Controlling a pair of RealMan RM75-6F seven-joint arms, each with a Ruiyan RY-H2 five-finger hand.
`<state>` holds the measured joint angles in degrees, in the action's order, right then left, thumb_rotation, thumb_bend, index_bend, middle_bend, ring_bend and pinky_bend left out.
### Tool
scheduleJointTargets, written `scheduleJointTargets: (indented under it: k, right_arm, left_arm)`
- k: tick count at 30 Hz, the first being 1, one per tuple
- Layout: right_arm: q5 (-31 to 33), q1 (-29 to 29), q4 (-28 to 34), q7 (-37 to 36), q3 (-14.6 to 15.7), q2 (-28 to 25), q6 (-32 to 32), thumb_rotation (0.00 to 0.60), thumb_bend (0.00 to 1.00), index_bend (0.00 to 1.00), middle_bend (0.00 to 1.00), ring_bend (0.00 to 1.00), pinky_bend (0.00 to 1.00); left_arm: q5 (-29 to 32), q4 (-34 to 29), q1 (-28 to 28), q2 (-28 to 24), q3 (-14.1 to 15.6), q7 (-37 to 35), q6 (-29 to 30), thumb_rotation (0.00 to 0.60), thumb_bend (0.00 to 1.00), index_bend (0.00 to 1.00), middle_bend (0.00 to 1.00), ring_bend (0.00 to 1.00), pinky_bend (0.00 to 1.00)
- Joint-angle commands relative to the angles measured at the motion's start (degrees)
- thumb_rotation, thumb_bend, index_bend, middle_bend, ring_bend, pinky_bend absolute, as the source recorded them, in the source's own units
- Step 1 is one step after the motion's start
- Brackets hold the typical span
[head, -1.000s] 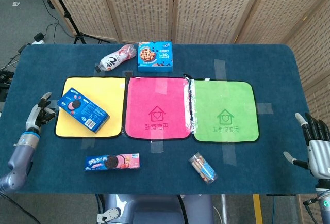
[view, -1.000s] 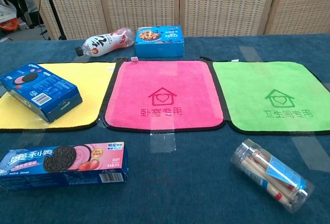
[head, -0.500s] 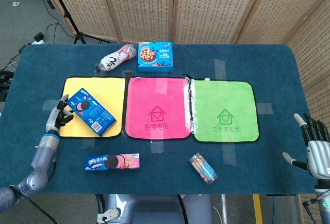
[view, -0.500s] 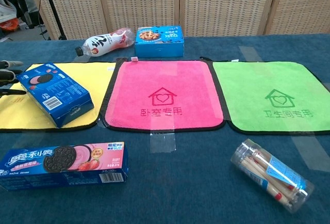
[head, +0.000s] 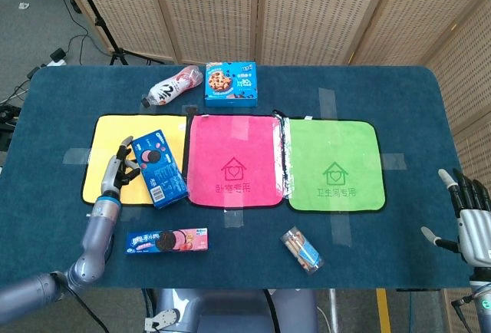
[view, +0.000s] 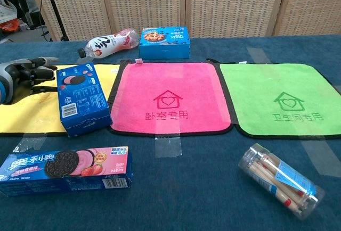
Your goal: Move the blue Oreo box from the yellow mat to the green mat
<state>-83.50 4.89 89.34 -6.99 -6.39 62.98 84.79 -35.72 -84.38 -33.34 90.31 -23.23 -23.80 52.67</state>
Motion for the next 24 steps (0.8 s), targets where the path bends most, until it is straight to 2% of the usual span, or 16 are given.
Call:
scheduleJointTargets:
  k: [1,9,24]
  right_arm:
    - [0.09,0.02,0.01,-0.15,-0.04,-0.1,-0.08,0.6,0.0,0.0,0.0,0.0,0.0]
    - [0.83,0.32,-0.18,-0.24,-0.2,-0.14,-1.0,0.6,0.0,0.0,0.0,0.0,0.0]
    - [3.22,0.72,-0.93,-1.28,-0.99,-0.28,-2.68,0.6,0.0,0.0,0.0,0.0,0.0]
  left_arm:
    - [0.14,0.13,-1.07,1.38,-0.8,1.65,0.98,0.6,1.0,0.0,0.0,0.02,0.18]
    - [2.29,3.04,-6.27,5.89,-2.92,8.46,1.63,0.6,1.0,0.0,0.0,0.02,0.18]
    - [3.15,10.65,-15.12,13.99,-5.83,15.3,-1.22,0.6,1.0,0.0,0.0,0.02,0.18]
